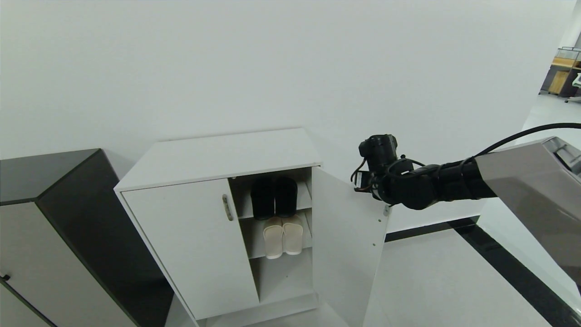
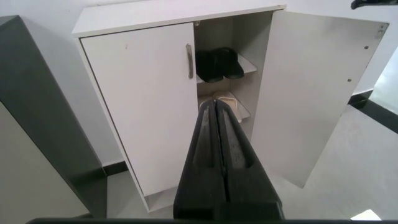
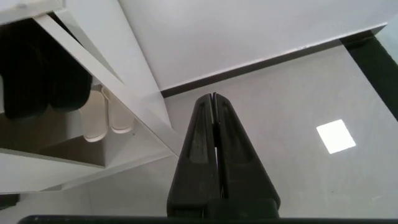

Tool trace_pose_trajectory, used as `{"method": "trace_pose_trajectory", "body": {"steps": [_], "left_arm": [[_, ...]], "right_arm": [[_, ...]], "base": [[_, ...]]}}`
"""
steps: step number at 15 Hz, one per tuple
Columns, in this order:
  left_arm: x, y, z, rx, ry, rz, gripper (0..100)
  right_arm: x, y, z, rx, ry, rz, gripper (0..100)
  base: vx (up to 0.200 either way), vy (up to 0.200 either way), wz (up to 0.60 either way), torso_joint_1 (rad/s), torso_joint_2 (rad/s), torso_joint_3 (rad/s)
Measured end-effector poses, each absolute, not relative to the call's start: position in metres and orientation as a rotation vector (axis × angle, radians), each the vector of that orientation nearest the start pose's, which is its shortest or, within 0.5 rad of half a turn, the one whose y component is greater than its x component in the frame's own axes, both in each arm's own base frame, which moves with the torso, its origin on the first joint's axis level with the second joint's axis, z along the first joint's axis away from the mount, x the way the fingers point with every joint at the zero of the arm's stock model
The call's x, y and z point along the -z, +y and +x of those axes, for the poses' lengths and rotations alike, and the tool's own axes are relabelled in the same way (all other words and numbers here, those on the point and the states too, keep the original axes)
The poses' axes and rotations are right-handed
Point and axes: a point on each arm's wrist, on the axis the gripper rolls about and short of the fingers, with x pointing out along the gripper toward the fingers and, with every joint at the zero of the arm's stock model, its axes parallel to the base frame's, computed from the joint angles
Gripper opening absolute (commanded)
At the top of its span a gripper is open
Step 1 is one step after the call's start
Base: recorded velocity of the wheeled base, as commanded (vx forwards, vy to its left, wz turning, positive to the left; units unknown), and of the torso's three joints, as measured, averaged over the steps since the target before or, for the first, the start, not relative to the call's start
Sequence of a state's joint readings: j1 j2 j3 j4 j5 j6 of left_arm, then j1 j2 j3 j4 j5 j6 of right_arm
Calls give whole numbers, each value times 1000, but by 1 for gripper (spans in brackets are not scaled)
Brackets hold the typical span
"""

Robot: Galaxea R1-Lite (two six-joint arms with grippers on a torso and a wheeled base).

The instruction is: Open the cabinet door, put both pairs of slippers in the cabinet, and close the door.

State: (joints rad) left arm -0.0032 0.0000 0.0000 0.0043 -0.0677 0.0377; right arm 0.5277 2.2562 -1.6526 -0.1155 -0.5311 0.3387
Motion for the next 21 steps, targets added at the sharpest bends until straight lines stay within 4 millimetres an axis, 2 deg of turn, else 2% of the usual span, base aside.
{"method": "trace_pose_trajectory", "body": {"steps": [6, 8, 10, 15, 19, 21], "left_arm": [[-75, -1, -23, 71, 4, 37, 0], [-75, -1, -23, 71, 4, 37, 0], [-75, -1, -23, 71, 4, 37, 0], [-75, -1, -23, 71, 4, 37, 0], [-75, -1, -23, 71, 4, 37, 0], [-75, -1, -23, 71, 4, 36, 0]], "right_arm": [[-135, 227, 403, 77, 449, 62, 0], [-132, 232, 396, 67, 460, 55, 0], [-134, 242, 381, 35, 465, 49, 0], [-151, 269, 325, -91, 432, 39, 0], [-154, 275, 294, -187, 422, -15, 0], [-155, 276, 287, -233, 373, -38, 0]], "base": [[0, 0, 0, 0, 0, 0], [0, 0, 0, 0, 0, 0], [0, 0, 0, 0, 0, 0], [0, 0, 0, 0, 0, 0], [0, 0, 0, 0, 0, 0], [0, 0, 0, 0, 0, 0]]}}
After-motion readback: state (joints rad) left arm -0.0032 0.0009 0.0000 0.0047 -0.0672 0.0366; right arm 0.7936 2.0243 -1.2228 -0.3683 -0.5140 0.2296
